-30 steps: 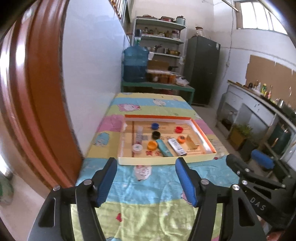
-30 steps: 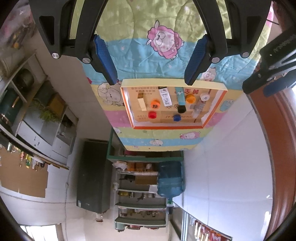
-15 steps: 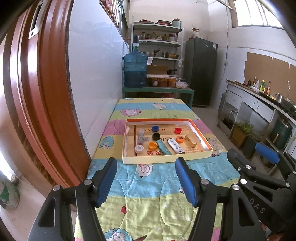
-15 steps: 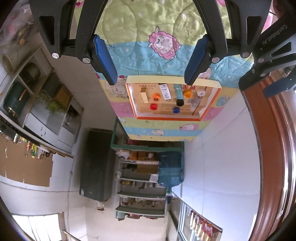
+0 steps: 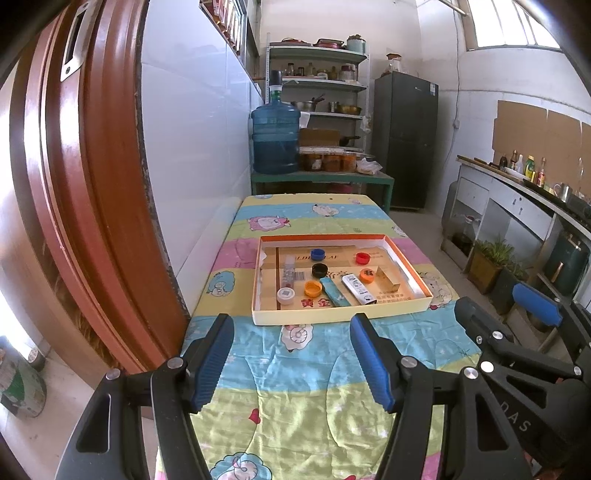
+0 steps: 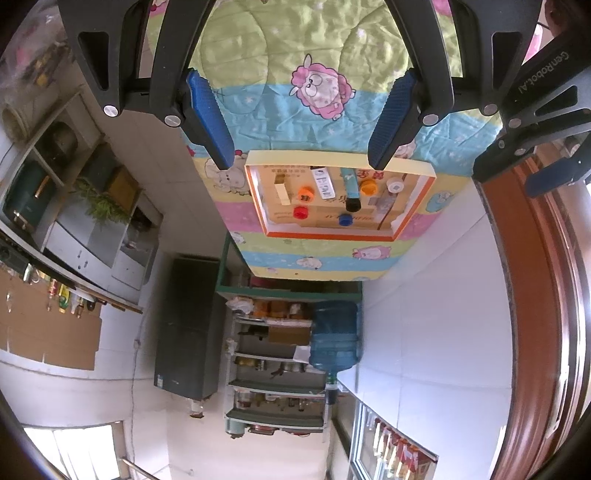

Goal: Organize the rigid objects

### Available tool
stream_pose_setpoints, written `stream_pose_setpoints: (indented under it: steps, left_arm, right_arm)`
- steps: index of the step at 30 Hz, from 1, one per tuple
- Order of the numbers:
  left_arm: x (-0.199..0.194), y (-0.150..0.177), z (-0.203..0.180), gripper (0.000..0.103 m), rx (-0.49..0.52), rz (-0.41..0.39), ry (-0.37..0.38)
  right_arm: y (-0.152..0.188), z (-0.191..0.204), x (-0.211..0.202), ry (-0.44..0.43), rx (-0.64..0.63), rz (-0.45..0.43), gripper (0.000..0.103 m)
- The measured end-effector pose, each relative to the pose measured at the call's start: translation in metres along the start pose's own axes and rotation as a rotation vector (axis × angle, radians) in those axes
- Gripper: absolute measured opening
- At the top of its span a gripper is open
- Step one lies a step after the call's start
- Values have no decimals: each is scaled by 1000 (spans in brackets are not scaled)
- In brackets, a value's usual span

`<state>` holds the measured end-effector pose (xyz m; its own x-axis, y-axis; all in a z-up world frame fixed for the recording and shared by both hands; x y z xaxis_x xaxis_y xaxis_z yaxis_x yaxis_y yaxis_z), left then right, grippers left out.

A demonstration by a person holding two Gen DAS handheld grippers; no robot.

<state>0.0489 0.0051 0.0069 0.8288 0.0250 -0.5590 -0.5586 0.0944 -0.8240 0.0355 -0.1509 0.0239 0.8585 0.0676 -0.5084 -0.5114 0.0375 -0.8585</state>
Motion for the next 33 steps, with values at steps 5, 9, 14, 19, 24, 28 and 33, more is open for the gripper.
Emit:
stream_pose_setpoints:
  steps: [5, 9, 14, 19, 24, 28, 33]
  left_arm:
    - [3, 1, 0, 66, 0, 4, 0]
    - [3, 0, 0, 66, 1, 4, 0]
    - [3, 0, 0, 66, 2, 4, 0]
    - [3, 0, 0, 66, 0, 5, 0]
    - [5, 1, 0, 66, 0, 7, 2]
    - [5, 1, 0, 66, 0, 7, 3]
    - [6, 1, 0, 66, 0, 8, 2]
  right_arm:
    - [1, 0, 4, -3, -2, 7, 76]
    - [1, 1, 5, -5, -1, 9, 76]
    - [2, 1, 7, -7, -2, 11, 76]
    - [2, 1, 7, -7, -2, 11, 76]
    - [3, 2, 9, -6, -4, 12, 76]
    - [4, 3, 10, -8, -4, 13, 76]
    - [4, 3, 10, -8, -5, 13, 76]
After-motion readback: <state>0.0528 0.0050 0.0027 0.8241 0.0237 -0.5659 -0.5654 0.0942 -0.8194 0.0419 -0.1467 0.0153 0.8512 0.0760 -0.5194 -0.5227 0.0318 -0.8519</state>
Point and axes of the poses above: each gripper's, at about its wrist camera, not at the fingertips, and x roughly the way its jaws point, z to its left, y to its underside, the point moved 6 cm from there along x, roughly the way its jaws point, and after that the axes turned 7 degrees about x, right-handed, at the moved point
